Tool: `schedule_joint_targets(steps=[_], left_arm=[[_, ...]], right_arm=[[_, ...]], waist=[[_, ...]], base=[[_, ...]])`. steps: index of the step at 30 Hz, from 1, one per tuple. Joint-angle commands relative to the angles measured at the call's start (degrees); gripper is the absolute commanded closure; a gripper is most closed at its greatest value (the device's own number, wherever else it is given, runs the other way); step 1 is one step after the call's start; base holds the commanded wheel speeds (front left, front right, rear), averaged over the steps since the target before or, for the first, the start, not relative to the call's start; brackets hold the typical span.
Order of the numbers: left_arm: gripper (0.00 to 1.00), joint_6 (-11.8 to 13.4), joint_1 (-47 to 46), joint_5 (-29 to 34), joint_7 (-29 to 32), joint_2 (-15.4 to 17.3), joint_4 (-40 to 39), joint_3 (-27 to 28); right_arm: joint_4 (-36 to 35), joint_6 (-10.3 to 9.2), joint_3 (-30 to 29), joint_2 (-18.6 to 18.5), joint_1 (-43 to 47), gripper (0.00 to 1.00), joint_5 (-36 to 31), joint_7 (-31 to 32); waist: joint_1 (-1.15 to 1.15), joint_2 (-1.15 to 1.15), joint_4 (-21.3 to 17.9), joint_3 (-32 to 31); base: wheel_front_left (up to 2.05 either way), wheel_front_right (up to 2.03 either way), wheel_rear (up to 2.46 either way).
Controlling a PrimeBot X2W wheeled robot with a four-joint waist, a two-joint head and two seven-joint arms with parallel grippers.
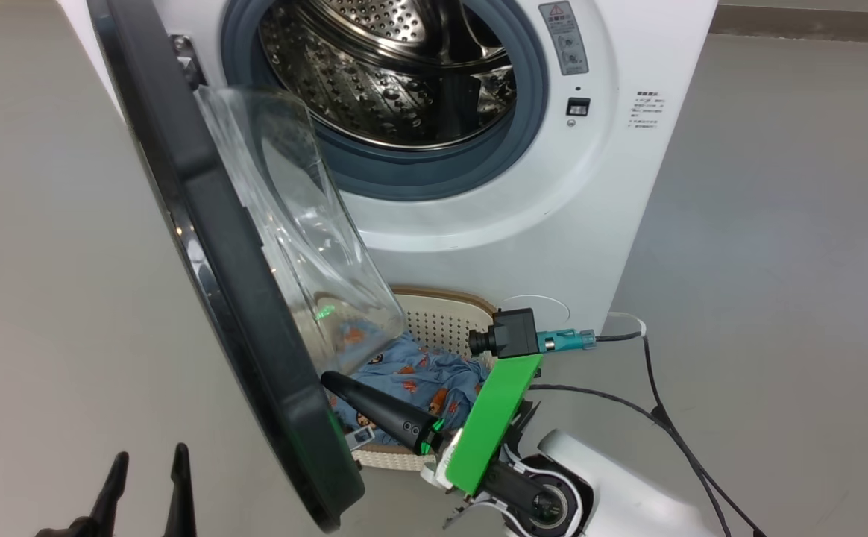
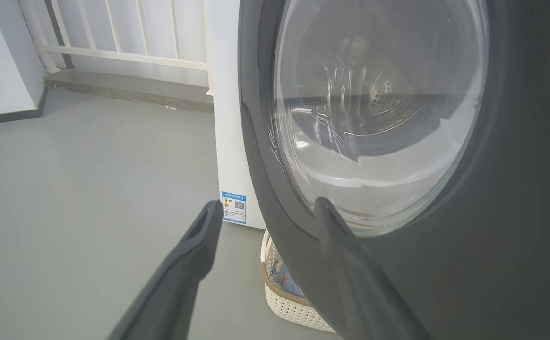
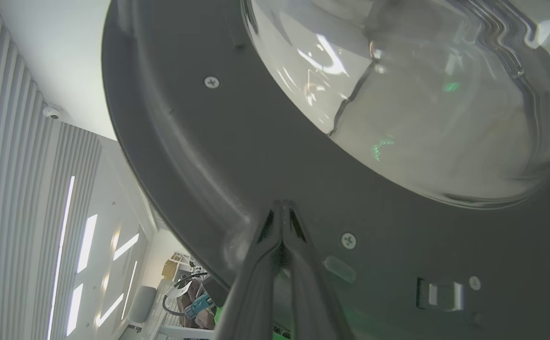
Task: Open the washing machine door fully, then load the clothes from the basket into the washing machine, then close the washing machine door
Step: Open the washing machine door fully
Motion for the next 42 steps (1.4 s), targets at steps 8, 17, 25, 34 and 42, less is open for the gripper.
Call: schedule_joint_targets(steps=[8, 17, 25, 34, 42], left_arm=[[0.0, 0.4, -0.9, 1.9, -0.4, 0.8, -0.7, 5.2], [0.0, 1.7, 0.0, 2.4, -0.4, 0.8, -0.6, 7.3], [0.0, 1.7, 0.9, 2.4, -0.4, 0.8, -0.8, 9.0], [0.0, 1.3, 1.8, 2.7, -0.4, 0.8, -0.5, 10.3], [0.0, 1.1, 2.9, 2.4, -0.4, 0.8, -0.4, 11.2]], right_arm=[[-3.9, 0.2, -1.2, -2.2, 1.8, 0.0, -14.2, -15.8], [-0.9, 0.2, -14.7, -8.6, 6.4, 0.0, -39.2, -22.0], [-8.0, 0.2, -37.1, -4.8, 20.0, 0.0, -70.0, -22.0], [-12.7, 0.2, -48.5, -2.8, 29.2, 0.0, -80.4, -22.0], [-14.2, 0.2, -54.5, -0.5, 35.5, 0.0, -86.0, -22.0]], waist=[[0.0, 0.0, -2.8, -0.8], [0.0, 0.0, -5.9, -0.8], [0.0, 0.0, -8.8, -0.6], [0.0, 0.0, -11.0, -1.2], [0.0, 0.0, -12.0, -2.1]], base=[[0.0, 0.0, 0.0], [0.0, 0.0, 0.0], [0.0, 0.0, 0.0], [0.0, 0.0, 0.0], [0.0, 0.0, 0.0]])
